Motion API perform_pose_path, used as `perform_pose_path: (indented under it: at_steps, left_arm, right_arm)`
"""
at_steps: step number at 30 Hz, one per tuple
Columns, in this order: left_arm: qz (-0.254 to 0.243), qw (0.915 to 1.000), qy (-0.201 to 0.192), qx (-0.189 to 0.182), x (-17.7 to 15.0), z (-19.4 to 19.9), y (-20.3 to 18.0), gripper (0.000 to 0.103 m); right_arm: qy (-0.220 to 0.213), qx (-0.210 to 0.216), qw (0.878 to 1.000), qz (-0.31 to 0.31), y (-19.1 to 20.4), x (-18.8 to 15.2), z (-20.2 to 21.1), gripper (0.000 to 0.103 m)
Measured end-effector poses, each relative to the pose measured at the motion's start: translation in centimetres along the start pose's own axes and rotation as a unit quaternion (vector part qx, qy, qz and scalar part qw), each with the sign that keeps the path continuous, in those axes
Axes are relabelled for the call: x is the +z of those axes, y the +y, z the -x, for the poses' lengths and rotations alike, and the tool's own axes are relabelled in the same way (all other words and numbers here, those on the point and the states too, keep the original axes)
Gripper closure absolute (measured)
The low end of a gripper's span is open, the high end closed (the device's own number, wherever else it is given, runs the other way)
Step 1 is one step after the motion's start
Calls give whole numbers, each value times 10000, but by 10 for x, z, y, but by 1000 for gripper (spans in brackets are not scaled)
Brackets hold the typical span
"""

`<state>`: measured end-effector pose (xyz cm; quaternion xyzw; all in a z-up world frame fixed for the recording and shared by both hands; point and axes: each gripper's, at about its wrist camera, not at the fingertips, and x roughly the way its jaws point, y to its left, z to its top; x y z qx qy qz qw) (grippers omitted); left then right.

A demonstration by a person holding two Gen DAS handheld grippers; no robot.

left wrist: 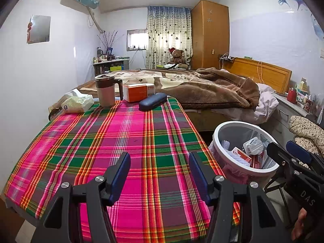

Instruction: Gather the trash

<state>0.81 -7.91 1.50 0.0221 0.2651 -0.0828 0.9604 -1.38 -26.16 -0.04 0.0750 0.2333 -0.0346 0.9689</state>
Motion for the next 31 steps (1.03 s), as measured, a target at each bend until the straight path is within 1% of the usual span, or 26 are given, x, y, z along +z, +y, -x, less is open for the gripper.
perform_pose_path:
  at_steps: [31]
  left_arm:
    - [-41, 10000, 41, -42, -1, -3, -4, 43]
  right_arm:
    - [43, -51, 10000, -40, -4, -1, -2, 35]
